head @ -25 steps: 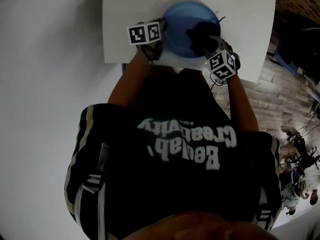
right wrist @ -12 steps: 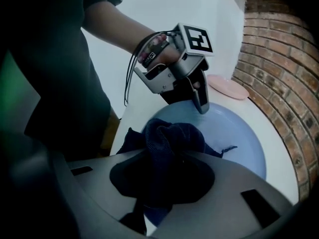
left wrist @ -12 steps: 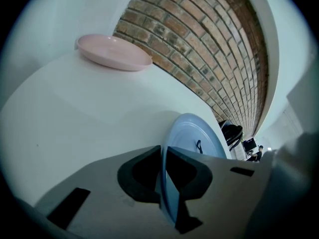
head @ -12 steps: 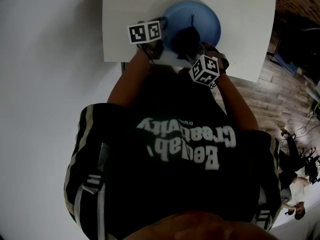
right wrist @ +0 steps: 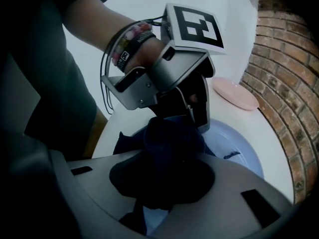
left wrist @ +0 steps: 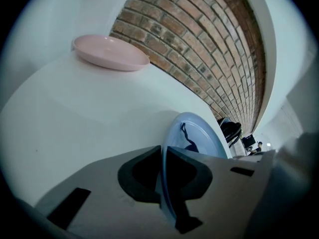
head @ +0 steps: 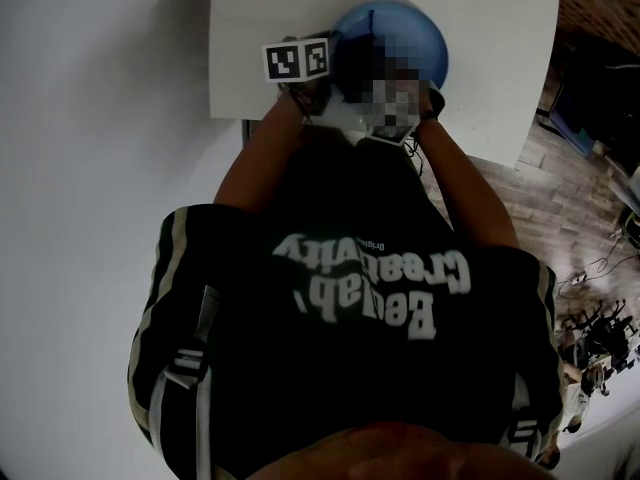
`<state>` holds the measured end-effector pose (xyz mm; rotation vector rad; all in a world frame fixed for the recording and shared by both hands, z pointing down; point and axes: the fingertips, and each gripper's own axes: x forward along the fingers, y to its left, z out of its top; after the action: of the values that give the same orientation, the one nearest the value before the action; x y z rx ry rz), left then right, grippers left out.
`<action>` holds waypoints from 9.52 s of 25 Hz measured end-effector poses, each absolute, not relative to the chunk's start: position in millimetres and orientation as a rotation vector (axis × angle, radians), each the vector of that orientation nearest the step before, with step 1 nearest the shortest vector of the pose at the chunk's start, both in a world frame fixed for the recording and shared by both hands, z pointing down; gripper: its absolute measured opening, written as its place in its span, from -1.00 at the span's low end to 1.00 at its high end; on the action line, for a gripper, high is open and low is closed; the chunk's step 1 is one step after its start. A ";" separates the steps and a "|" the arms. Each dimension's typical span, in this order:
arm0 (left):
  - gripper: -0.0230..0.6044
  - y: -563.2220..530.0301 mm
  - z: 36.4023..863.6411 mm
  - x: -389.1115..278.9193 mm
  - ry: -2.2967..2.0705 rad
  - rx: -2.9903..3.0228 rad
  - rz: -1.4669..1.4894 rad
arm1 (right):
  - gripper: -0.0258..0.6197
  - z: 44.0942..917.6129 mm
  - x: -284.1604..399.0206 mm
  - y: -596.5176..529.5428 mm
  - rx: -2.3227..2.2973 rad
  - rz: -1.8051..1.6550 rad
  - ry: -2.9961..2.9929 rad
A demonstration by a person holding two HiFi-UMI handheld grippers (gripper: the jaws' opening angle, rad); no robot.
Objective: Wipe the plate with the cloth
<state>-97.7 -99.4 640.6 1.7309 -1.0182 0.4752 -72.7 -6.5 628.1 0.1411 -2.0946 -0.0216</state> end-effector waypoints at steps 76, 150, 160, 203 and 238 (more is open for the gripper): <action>-0.87 -104.7 638.4 -99.4 -1.036 1.770 0.501 | -0.66 626.6 -2.6 -11.1 0.366 0.096 -1.966; -0.88 -102.2 639.6 -94.9 -1.013 1.805 0.472 | -0.63 627.4 -8.4 -112.2 0.560 -0.023 -1.875; -0.87 -101.4 640.0 -98.0 -1.040 1.816 0.479 | -0.64 627.2 53.0 -93.8 0.558 0.045 -1.762; -0.87 -104.6 637.7 -92.5 -0.993 1.846 0.509 | -0.63 624.1 24.3 -143.4 0.520 -0.073 -1.771; -0.83 -110.1 634.4 -90.4 -0.998 1.871 0.546 | -0.63 626.8 -52.9 -6.0 0.205 0.109 -2.033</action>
<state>-90.4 -110.1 634.4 1.8709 -0.9976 0.5455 -52.9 -6.0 626.8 0.2049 -2.0330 0.1087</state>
